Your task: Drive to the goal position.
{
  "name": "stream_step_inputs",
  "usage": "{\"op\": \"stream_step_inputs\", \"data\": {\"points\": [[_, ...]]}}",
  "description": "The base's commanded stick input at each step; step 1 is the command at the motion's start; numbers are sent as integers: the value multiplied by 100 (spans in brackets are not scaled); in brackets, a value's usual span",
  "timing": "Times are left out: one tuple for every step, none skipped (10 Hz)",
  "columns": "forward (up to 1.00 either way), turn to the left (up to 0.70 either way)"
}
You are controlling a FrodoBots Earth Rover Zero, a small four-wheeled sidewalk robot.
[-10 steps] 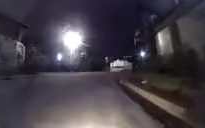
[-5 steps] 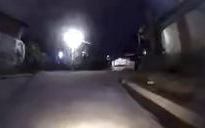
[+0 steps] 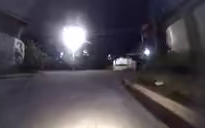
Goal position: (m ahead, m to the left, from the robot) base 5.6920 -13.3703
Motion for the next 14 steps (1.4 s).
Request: {"op": "stream_step_inputs", "data": {"points": [[70, 0], [70, 0], [70, 0], [70, 0], [70, 0], [70, 0], [70, 0], [70, 0], [70, 0], [70, -2], [70, -35], [70, -35], [70, -35], [70, -35]]}}
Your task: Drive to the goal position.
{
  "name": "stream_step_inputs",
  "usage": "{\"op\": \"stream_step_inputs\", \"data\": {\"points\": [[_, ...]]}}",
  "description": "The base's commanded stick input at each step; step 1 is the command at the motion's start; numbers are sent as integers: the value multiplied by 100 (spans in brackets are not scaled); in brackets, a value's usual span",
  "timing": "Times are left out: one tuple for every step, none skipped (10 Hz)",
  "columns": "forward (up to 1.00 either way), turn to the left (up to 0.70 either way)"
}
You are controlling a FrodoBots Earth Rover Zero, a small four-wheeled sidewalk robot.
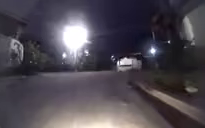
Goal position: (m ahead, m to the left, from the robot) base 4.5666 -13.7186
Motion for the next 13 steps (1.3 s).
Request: {"op": "stream_step_inputs", "data": {"points": [[70, -35], [70, -35], [70, -35], [70, -34], [70, -14], [70, 0], [70, 0], [70, 0], [70, 0], [70, 0], [70, 0], [70, 0], [70, 0]]}}
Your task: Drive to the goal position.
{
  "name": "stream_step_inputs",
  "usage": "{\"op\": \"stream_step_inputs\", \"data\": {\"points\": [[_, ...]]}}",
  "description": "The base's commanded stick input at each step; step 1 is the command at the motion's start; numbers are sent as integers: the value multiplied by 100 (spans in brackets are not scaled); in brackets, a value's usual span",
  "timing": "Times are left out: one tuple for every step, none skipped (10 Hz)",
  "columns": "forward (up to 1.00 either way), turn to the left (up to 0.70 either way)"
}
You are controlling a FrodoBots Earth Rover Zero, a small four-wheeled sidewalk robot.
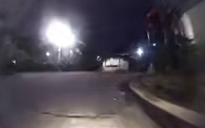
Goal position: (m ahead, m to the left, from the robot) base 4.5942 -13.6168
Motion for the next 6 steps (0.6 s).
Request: {"op": "stream_step_inputs", "data": {"points": [[70, 0], [70, 0], [70, 0], [70, 0], [70, 0], [70, 0]]}}
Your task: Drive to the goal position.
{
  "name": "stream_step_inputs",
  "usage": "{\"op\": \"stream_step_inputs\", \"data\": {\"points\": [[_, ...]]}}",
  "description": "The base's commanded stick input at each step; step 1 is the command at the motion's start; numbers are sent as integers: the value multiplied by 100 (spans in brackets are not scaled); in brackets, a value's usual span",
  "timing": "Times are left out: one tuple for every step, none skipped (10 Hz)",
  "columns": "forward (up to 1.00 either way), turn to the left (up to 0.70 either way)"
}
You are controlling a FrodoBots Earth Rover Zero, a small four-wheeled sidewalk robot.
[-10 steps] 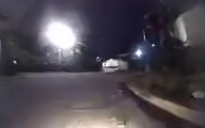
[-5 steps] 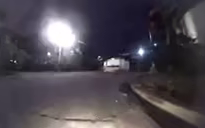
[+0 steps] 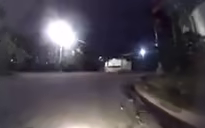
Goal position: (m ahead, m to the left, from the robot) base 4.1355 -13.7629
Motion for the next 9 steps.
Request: {"op": "stream_step_inputs", "data": {"points": [[70, 0], [70, 0], [70, 0], [70, 0], [70, 0], [70, 0], [70, 0], [70, 0], [70, 0]]}}
